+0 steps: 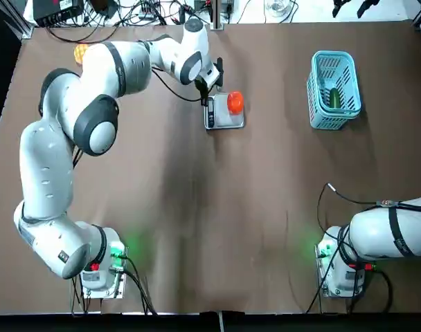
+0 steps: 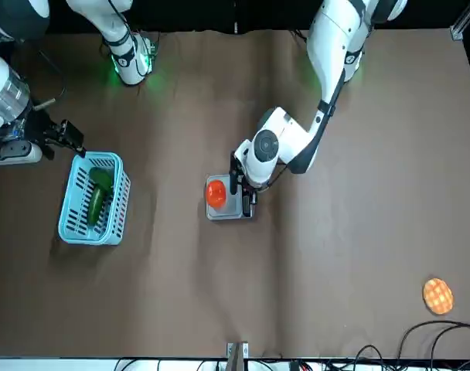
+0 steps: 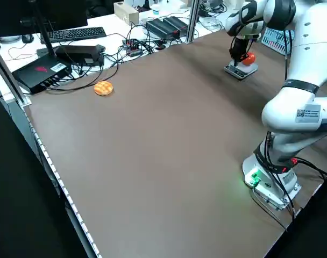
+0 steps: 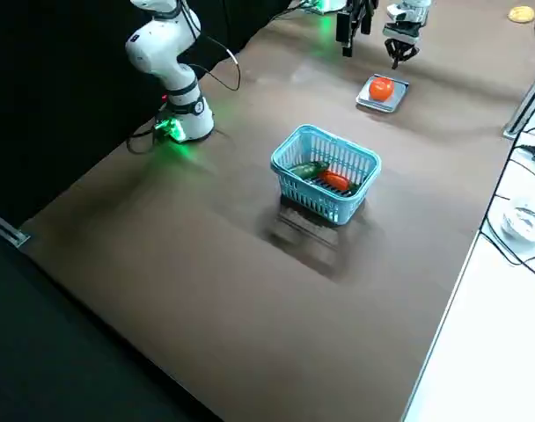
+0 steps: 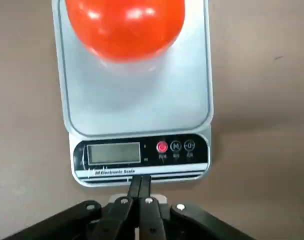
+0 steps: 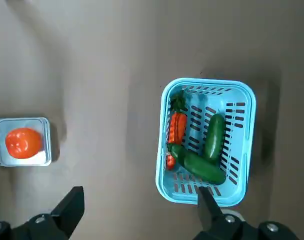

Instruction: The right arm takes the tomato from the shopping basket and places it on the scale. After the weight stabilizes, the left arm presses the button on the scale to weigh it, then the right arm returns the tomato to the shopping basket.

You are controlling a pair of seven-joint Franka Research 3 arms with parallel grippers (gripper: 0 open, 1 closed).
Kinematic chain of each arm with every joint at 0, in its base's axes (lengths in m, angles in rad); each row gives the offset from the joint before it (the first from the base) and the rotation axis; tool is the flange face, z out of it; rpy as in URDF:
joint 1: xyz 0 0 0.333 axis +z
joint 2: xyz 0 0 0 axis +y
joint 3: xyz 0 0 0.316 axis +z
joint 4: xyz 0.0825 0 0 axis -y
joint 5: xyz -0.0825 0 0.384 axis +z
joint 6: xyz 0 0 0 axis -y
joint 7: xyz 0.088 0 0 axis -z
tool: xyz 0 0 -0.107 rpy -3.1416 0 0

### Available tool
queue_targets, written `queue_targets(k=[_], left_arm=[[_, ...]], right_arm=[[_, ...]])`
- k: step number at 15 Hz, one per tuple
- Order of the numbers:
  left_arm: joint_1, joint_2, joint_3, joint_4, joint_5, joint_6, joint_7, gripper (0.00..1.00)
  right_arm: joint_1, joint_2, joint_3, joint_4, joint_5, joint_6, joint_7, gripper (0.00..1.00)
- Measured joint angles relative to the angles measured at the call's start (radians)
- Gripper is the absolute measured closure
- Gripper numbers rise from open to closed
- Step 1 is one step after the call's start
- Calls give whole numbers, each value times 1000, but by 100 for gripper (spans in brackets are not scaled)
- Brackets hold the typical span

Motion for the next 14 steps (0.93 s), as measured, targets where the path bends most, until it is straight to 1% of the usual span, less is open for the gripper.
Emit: queue_targets(k=[3, 4, 7, 9, 14], left_arm=[[-5, 13, 0, 0, 0, 21, -2, 99], [-9, 17, 1, 0, 0, 25, -2, 99], [-21, 28, 3, 0, 0, 33, -5, 99], [-25, 39, 4, 0, 0, 59, -10, 99], [-38, 63, 10, 1, 0, 82, -19, 99]], right_arm=[[-6, 5, -4, 0, -2, 0, -10, 0], [-14, 8, -4, 2, -4, 0, -38, 0], [-74, 30, -5, 22, -6, 5, -134, 0], [-111, 47, -7, 47, -6, 3, -159, 0], [-116, 56, -1, 70, -6, -1, -162, 0]])
